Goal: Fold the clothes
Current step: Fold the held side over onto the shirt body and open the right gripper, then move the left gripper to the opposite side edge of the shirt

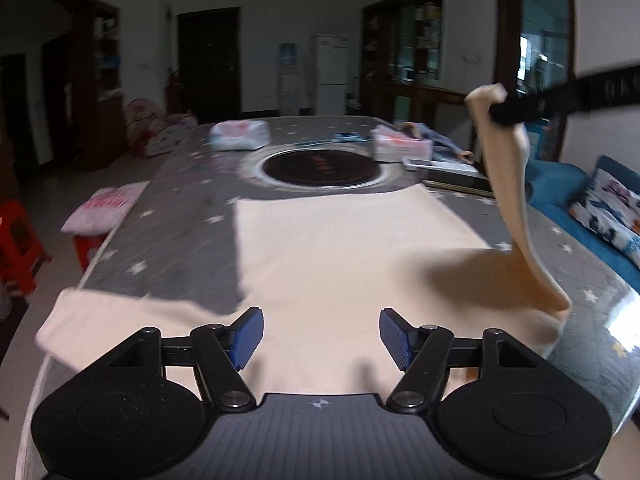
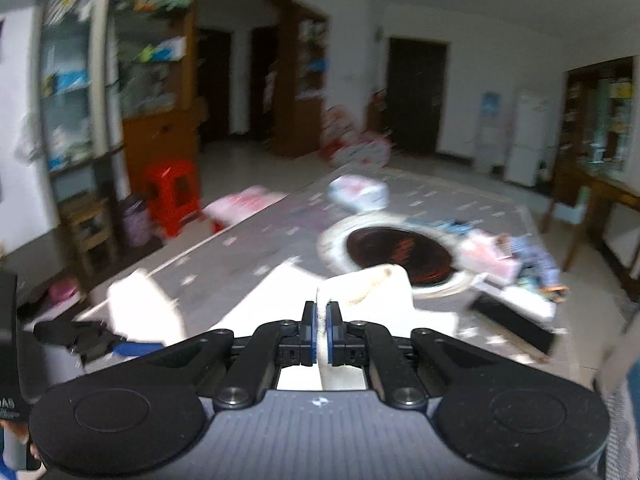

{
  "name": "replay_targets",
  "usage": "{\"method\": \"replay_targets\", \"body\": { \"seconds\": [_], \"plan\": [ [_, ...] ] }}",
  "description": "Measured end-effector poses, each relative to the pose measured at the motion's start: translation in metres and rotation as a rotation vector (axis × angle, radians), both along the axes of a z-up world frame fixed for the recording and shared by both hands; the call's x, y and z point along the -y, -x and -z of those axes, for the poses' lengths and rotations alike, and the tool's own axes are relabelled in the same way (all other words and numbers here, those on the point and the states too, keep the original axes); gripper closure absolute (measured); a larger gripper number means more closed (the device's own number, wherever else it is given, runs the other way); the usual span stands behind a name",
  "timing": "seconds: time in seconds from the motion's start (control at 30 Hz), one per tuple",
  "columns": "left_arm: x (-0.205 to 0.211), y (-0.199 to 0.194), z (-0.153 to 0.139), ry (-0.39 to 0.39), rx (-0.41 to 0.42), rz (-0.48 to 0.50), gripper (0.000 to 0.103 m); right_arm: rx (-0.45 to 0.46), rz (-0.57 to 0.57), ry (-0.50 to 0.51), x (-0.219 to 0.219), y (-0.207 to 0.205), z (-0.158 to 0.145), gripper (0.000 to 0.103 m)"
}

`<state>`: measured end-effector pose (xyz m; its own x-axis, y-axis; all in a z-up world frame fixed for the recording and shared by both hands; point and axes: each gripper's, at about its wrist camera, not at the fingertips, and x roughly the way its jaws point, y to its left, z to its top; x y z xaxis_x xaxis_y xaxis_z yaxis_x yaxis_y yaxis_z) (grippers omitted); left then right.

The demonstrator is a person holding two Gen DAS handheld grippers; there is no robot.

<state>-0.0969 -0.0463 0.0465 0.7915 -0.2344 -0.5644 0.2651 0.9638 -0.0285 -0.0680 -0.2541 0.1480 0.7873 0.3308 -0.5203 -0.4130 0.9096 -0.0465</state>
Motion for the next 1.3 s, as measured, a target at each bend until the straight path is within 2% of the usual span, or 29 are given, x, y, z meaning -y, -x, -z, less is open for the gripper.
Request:
{"method": "replay_targets", "body": {
  "seconds": [0.17, 0.27, 0.37, 0.47, 0.6, 0.77, 1.0, 1.17, 1.3],
  "plan": [
    [-0.019, 0.004, 0.006, 0.018, -0.023, -0.051, 0.035, -0.095, -0.097, 0.047, -0.048, -0.011, 0.038, 0.099],
    [-0.025, 0.006, 0.009, 0.021, -0.031, -0.067, 0.035, -0.167, -0.156, 0.042, -0.068, -0.015, 0.061, 0.099],
    [-0.028, 0.009, 0.009, 0.023, -0.033, -0.070, 0.035, -0.188, -0.202, 0.055, -0.078, -0.013, 0.071, 0.092],
    [-0.028, 0.009, 0.008, 0.023, -0.027, -0.065, 0.036, -0.159, -0.208, 0.064, -0.070, -0.008, 0.063, 0.090],
    [-0.021, 0.008, 0.005, 0.024, -0.017, -0.043, 0.037, -0.145, -0.164, 0.120, -0.040, 0.001, 0.056, 0.088],
    [-0.005, 0.004, 0.005, 0.009, 0.000, 0.003, 0.044, -0.223, -0.059, 0.177, 0.013, 0.007, 0.075, 0.088],
    [0.014, -0.006, 0.007, -0.013, -0.012, 0.041, 0.045, -0.302, 0.028, 0.156, 0.061, 0.017, 0.108, 0.088],
    [0.016, -0.014, 0.009, -0.033, -0.024, 0.025, 0.045, -0.295, 0.052, 0.145, 0.076, 0.017, 0.107, 0.088],
    [0.007, -0.022, 0.009, -0.016, -0.030, -0.016, 0.045, -0.249, 0.051, 0.107, 0.077, -0.001, 0.095, 0.087]
  ]
}}
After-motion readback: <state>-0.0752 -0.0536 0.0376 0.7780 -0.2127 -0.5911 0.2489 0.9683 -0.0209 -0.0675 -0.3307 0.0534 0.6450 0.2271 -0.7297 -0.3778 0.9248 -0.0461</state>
